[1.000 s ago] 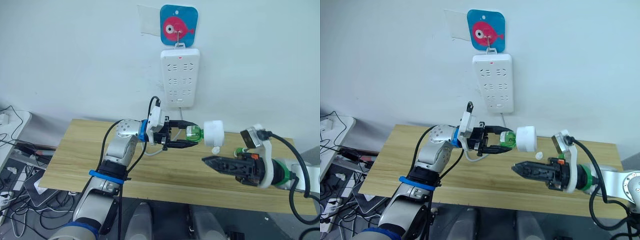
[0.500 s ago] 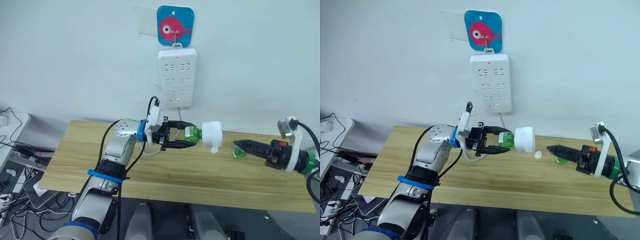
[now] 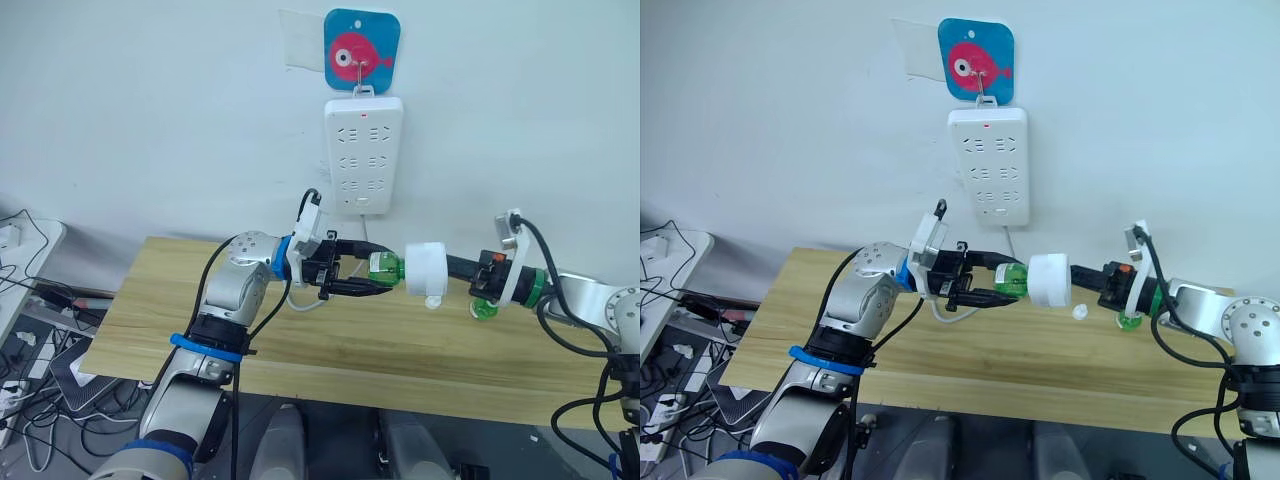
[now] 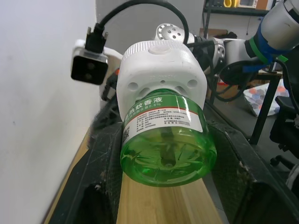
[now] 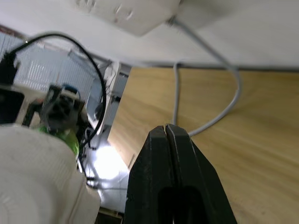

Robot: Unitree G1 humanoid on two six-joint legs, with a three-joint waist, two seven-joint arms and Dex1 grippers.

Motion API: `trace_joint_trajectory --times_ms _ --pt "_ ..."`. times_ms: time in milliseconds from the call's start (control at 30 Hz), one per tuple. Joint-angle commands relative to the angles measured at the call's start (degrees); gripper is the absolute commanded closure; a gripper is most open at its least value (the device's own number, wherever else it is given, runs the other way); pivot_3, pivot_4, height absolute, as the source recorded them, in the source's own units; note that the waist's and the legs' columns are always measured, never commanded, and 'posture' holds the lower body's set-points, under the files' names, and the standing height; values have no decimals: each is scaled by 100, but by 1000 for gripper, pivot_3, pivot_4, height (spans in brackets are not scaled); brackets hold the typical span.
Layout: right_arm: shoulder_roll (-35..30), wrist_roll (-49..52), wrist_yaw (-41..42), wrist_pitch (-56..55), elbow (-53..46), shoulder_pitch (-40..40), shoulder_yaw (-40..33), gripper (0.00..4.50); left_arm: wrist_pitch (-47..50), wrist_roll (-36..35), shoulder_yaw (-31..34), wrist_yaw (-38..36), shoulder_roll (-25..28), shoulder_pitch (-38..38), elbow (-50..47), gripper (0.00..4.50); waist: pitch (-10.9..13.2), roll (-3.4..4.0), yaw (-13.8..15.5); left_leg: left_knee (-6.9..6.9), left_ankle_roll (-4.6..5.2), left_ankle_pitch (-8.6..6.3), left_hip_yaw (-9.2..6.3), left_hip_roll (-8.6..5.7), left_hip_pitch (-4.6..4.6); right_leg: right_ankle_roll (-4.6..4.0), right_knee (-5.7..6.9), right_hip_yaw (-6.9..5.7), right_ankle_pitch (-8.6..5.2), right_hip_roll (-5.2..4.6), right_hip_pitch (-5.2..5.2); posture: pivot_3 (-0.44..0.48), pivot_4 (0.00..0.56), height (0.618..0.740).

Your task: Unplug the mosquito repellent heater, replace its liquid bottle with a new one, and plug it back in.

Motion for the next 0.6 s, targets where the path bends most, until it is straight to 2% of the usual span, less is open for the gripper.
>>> trace_joint_trajectory --times_ms 33,233,467,600 --pt "-11 835 -297 212 -749 292 -59 4478 -5 -75 102 91 12 -41 -198 2266 0 0 -3 0 0 0 0 0 1 0 3 0 0 0 0 20 221 740" --pt "-366 2128 -849 -54 -1633 811 74 4478 -215 64 103 218 -25 -114 24 2266 0 0 -17 1 1 0 0 1 3 0 6 0 0 3 1 18 226 740" --pt "-471 2170 -646 -514 -2283 839 105 4478 -681 343 -24 138 -50 -86 304 2266 0 0 -34 1 1 0 -1 2 5 0 6 0 0 7 1 -10 226 740" --pt "-592 2170 -517 -657 -2324 560 91 4478 -767 409 -81 35 -35 -67 352 2266 0 0 -37 1 1 0 0 2 4 0 4 1 0 6 1 -20 223 740"
